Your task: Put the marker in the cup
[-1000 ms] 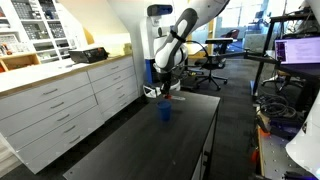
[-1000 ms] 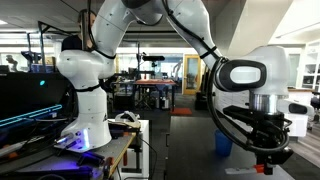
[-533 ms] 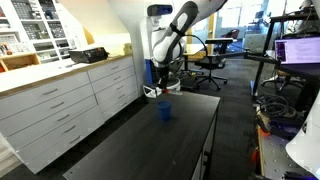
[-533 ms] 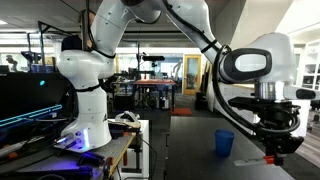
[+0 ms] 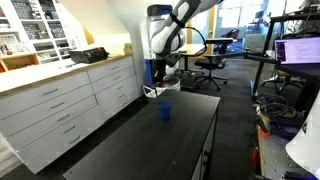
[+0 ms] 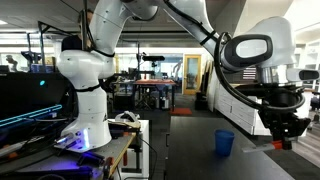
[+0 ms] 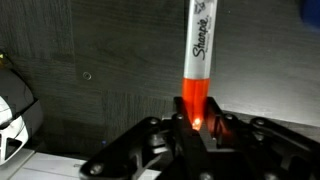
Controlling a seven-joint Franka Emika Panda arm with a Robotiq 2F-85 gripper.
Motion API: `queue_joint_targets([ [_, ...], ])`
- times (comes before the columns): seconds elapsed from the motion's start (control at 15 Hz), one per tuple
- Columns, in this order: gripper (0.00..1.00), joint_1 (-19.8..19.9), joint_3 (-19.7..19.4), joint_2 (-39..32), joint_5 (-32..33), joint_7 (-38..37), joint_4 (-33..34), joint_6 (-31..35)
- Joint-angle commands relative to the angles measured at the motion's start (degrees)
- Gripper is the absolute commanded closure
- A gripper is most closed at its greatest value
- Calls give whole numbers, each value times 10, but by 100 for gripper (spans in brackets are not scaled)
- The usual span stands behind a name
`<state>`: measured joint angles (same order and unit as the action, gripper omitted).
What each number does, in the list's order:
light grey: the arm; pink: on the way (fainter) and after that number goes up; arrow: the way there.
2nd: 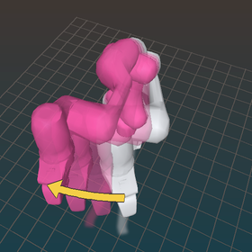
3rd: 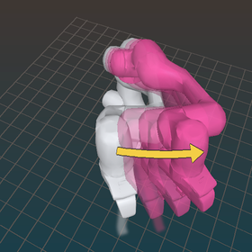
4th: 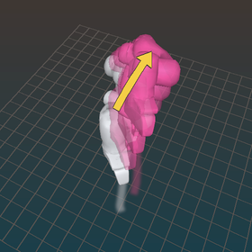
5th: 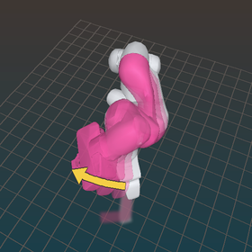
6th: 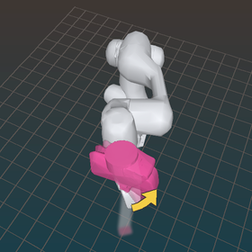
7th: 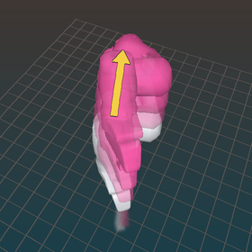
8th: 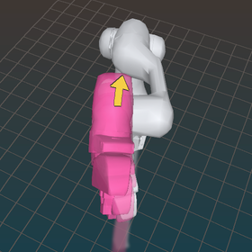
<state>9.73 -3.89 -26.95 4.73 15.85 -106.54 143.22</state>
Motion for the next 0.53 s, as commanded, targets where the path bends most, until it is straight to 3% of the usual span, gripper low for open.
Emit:
queue_joint_targets([
  [0.0,94,3,8,41,-19,-11,-27,6],
  [0.47,94,13,31,86,-95,10,-57,40],
])
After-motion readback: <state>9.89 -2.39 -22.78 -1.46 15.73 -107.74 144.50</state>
